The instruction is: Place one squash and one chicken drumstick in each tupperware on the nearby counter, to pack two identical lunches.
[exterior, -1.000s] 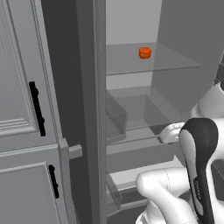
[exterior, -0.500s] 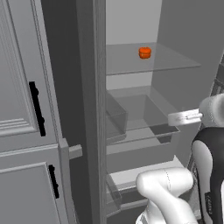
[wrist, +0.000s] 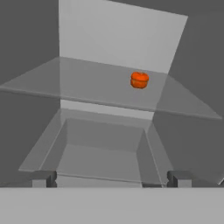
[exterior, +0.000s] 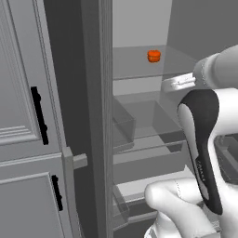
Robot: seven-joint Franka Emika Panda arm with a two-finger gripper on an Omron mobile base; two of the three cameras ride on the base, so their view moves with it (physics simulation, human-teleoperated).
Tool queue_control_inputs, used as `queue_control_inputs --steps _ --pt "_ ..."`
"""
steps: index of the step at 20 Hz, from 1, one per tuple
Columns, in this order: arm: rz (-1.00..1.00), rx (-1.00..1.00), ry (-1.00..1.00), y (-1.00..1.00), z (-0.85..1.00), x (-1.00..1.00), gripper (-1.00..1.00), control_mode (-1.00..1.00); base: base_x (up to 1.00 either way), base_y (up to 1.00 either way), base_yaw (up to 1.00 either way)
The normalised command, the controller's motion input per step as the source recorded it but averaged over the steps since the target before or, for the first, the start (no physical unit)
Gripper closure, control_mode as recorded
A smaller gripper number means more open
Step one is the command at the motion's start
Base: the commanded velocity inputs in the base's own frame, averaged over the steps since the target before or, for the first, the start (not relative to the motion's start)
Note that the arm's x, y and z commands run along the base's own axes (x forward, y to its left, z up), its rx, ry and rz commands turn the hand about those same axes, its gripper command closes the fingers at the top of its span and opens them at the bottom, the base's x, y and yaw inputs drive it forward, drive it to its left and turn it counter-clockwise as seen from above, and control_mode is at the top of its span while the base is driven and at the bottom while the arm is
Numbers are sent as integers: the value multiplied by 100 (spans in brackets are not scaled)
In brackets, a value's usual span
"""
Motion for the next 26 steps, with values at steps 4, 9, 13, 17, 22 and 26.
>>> queue_control_inputs --steps 4,9,13,17,22,26 --pt "-1 -1 0 0 5 99 -100 -100 0 0 0" --pt "0 1 0 -14 -31 100 -100 -100 0 0 0" --pt "0 0 0 -21 -2 94 -100 -100 0 0 0" --pt "0 7 0 -51 0 91 -100 -100 0 0 0" --pt "0 13 0 -47 -10 100 -100 -100 0 0 0" --pt "0 3 0 -6 -3 85 -100 -100 0 0 0"
